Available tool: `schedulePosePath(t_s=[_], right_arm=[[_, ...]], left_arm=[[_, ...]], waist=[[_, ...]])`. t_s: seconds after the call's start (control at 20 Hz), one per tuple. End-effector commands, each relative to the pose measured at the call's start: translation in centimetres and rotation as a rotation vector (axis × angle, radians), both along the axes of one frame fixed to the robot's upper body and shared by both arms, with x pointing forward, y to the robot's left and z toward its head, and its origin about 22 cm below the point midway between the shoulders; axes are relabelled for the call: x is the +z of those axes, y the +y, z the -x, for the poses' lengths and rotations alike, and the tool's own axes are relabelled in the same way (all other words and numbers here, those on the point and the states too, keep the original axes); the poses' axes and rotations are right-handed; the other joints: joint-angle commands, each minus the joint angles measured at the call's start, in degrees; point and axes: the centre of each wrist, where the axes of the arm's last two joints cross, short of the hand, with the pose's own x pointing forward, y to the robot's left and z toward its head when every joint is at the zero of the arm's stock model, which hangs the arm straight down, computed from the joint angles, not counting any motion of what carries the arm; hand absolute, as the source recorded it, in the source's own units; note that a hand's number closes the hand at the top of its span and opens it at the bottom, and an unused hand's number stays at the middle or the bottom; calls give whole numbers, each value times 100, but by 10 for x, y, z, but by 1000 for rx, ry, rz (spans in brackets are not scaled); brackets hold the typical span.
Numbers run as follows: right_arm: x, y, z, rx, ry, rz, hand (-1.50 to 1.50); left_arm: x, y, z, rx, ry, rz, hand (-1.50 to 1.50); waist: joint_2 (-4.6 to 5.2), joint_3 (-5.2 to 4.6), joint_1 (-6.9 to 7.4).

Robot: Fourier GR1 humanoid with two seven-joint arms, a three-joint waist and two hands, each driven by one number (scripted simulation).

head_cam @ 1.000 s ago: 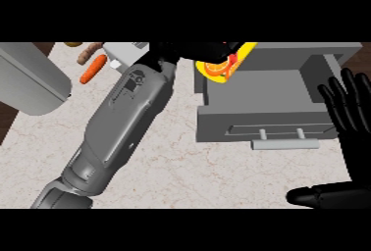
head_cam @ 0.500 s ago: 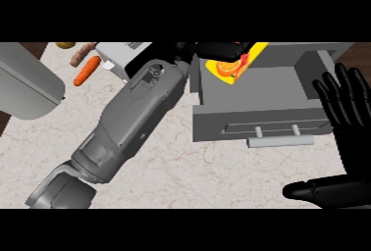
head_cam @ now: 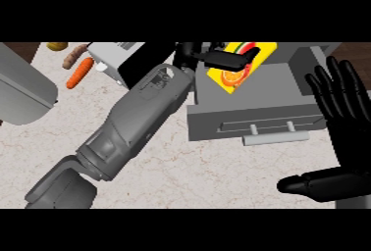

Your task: Pick up the cup, place it into the drawer and close the drawer

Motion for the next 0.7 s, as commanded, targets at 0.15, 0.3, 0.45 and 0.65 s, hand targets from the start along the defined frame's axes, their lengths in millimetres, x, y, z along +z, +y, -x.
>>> schedulePosePath(t_s=[0.15, 0.3, 0.45, 0.65], right_arm=[[-5, 0, 6, 3, 0, 6, -150], [-4, 9, -2, 38, -25, -17, -150], [-8, 9, 0, 45, -24, -28, -150], [-4, 6, 8, 70, -31, -62, -150]], left_arm=[[4, -2, -7, 17, 14, -133, 150], [-8, -8, 2, 63, 2, -184, -150], [-24, -5, 9, 34, 1, -124, -150], [-4, -10, 6, -18, 10, -2, -150]], waist=[[18, 1, -34], [52, 7, -199], [50, 3, -193], [26, -3, -104]])
